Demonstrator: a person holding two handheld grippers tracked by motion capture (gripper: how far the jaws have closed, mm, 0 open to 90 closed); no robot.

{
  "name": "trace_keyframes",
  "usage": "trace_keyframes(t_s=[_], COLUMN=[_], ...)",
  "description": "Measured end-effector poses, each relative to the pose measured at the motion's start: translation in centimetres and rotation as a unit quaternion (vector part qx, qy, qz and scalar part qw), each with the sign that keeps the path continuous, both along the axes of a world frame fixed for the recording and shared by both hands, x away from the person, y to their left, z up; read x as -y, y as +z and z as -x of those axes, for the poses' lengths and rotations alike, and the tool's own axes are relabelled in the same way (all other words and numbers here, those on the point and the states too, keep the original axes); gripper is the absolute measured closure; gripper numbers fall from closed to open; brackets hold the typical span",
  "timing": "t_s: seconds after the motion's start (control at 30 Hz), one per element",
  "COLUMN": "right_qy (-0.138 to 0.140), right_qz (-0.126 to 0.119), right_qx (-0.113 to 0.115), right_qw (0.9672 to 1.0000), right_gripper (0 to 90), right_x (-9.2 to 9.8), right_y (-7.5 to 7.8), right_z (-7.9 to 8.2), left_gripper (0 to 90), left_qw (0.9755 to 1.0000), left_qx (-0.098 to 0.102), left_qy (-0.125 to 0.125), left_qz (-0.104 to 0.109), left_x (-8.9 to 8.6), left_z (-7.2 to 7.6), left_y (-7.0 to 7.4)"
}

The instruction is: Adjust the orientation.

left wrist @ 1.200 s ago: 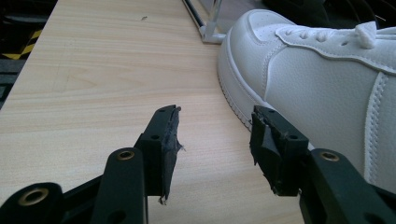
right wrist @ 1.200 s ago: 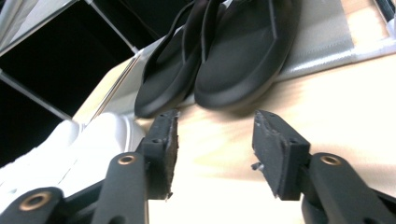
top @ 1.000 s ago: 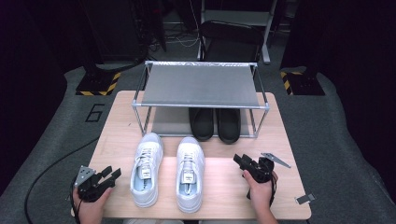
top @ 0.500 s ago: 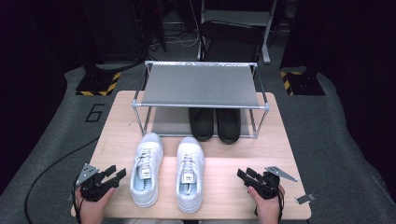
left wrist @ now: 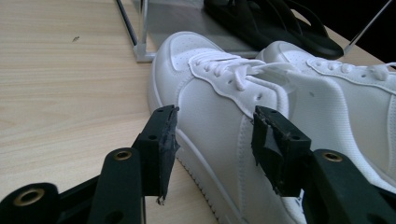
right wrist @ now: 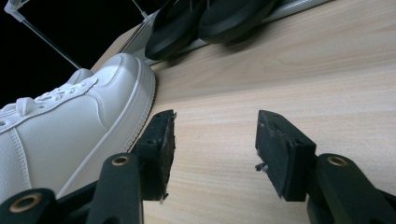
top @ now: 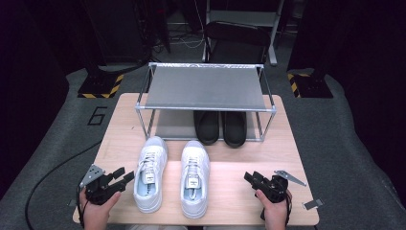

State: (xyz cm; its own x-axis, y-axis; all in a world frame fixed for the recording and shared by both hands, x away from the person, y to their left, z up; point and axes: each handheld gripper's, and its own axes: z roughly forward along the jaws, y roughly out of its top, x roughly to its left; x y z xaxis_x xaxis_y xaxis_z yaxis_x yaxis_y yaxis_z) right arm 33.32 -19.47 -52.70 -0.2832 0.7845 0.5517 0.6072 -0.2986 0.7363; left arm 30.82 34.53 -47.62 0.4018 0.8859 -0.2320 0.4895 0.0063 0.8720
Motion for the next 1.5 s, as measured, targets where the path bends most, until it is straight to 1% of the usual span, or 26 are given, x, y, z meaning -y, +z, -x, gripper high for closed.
trace_keyframes(t_s=[0.1, 0.13, 0.2, 0.23, 0.27, 0.33, 0.37, 0.43, 0.47, 0.57, 0.6, 0.67, 0.7, 0.77, 0.8, 0.83, 0.87, 0.9, 0.97, 1.0, 1.1, 1.23, 1.3, 1.33, 1.43, 1.5], right_qy=[-0.002, -0.008, -0.013, -0.016, -0.018, -0.023, -0.021, -0.023, -0.018, -0.017, -0.012, -0.011, -0.01, -0.011, -0.009, -0.009, -0.009, -0.007, -0.004, -0.004, -0.01, -0.017, -0.02, -0.021, -0.021, -0.019], right_qz=[-0.003, -0.006, -0.007, -0.01, -0.004, -0.015, -0.015, -0.016, -0.018, -0.022, -0.021, -0.019, -0.02, -0.021, -0.022, -0.019, -0.026, -0.022, -0.023, -0.02, -0.028, -0.032, -0.036, -0.038, -0.04, -0.038], right_qx=[0.005, 0.0, 0.008, 0.005, 0.009, 0.006, 0.01, 0.003, 0.005, 0.001, 0.004, 0.007, 0.007, 0.005, 0.004, 0.006, 0.003, 0.005, 0.002, 0.005, -0.006, -0.002, -0.006, -0.008, -0.008, -0.006], right_qw=[1.0, 1.0, 0.9999, 0.9998, 0.9998, 0.9996, 0.9996, 0.9996, 0.9997, 0.9996, 0.9997, 0.9997, 0.9997, 0.9997, 0.9997, 0.9998, 0.9996, 0.9997, 0.9997, 0.9998, 0.9995, 0.9993, 0.9991, 0.999, 0.9989, 0.9991], right_gripper=[49.2, 49.9, 51.5, 51.7, 51.2, 49.2, 48.6, 47.5, 47.0, 47.1, 47.8, 47.9, 48.0, 48.3, 48.4, 48.6, 48.6, 48.8, 49.2, 49.2, 49.1, 48.1, 48.1, 47.9, 47.5, 47.3], right_x=[0.2, 0.2, 0.3, 0.3, 0.4, 0.4, 0.5, 0.5, 0.6, 0.6, 0.6, 0.7, 0.7, 0.7, 0.6, 0.7, 0.7, 0.8, 0.8, 0.8, 0.9, 1.1, 1.1, 1.1, 1.0, 1.0], right_y=[0.0, 0.1, 0.1, 0.2, 0.2, 0.3, 0.2, 0.1, 0.0, 0.0, 0.0, -0.1, -0.1, -0.1, 0.0, -0.1, 0.0, -0.1, -0.2, -0.3, -0.4, -0.4, -0.4, -0.4, -0.5, -0.5], right_z=[0.1, 0.2, 0.2, 0.3, 0.3, 0.3, 0.3, 0.2, 0.1, 0.2, 0.1, 0.2, 0.2, 0.3, 0.3, 0.3, 0.3, 0.3, 0.3, 0.3, 0.4, 0.3, 0.3, 0.3, 0.3, 0.3], left_gripper=[51.1, 51.1, 50.7, 50.0, 49.3, 48.3, 48.1, 48.0, 48.1, 48.8, 48.9, 50.6, 51.2, 52.8, 53.4, 54.1, 54.9, 55.4, 56.5, 57.0, 57.0, 57.5, 57.4, 56.9, 56.0, 55.9], left_qw=[1.0, 0.9999, 0.9999, 0.9999, 0.9998, 0.9995, 0.9994, 0.9993, 0.9993, 0.9994, 0.9996, 0.9997, 0.9997, 0.9995, 0.9992, 0.999, 0.9989, 0.9984, 0.9979, 0.9975, 0.9969, 0.9951, 0.995, 0.994, 0.9943, 0.9941], left_qx=[-0.004, -0.003, -0.007, -0.007, -0.009, -0.015, -0.02, -0.018, -0.02, -0.017, -0.018, -0.018, -0.024, -0.031, -0.036, -0.041, -0.044, -0.052, -0.063, -0.068, -0.073, -0.092, -0.092, -0.101, -0.099, -0.1], left_qy=[0.007, 0.011, 0.012, 0.012, 0.015, 0.019, 0.017, 0.018, 0.016, 0.015, 0.007, 0.009, -0.001, -0.005, -0.012, -0.014, -0.012, -0.016, -0.012, -0.011, -0.003, 0.018, 0.03, 0.03, 0.037, 0.031], left_qz=[0.002, 0.002, 0.002, 0.004, 0.007, 0.018, 0.021, 0.027, 0.028, 0.027, 0.022, 0.016, 0.01, 0.001, -0.01, -0.014, -0.014, -0.016, -0.014, -0.016, -0.03, -0.03, -0.026, -0.028, -0.017, -0.025], left_x=[0.3, 0.4, 0.5, 0.5, 0.5, 0.5, 0.4, 0.3, 0.2, 0.4, 0.5, 1.0, 1.1, 1.7, 1.9, 2.2, 2.4, 2.5, 2.8, 2.9, 3.3, 3.7, 3.9, 3.9, 4.0, 3.9], left_z=[0.1, 0.2, 0.4, 0.5, 0.6, 0.7, 0.8, 0.8, 0.8, 0.9, 1.0, 1.0, 0.9, 0.9, 0.8, 0.7, 0.6, 0.5, 0.2, 0.1, -0.4, -0.6, -0.7, -0.6, -0.7, -0.7], left_y=[0.2, 0.2, 0.4, 0.4, 0.4, 0.3, 0.3, 0.4, 0.6, 0.8, 1.0, 1.0, 1.0, 0.7, 0.5, 0.3, 0.0, -0.2, -0.5, -0.6, -0.8, -1.0, -1.1, -1.1, -1.3, -1.3])
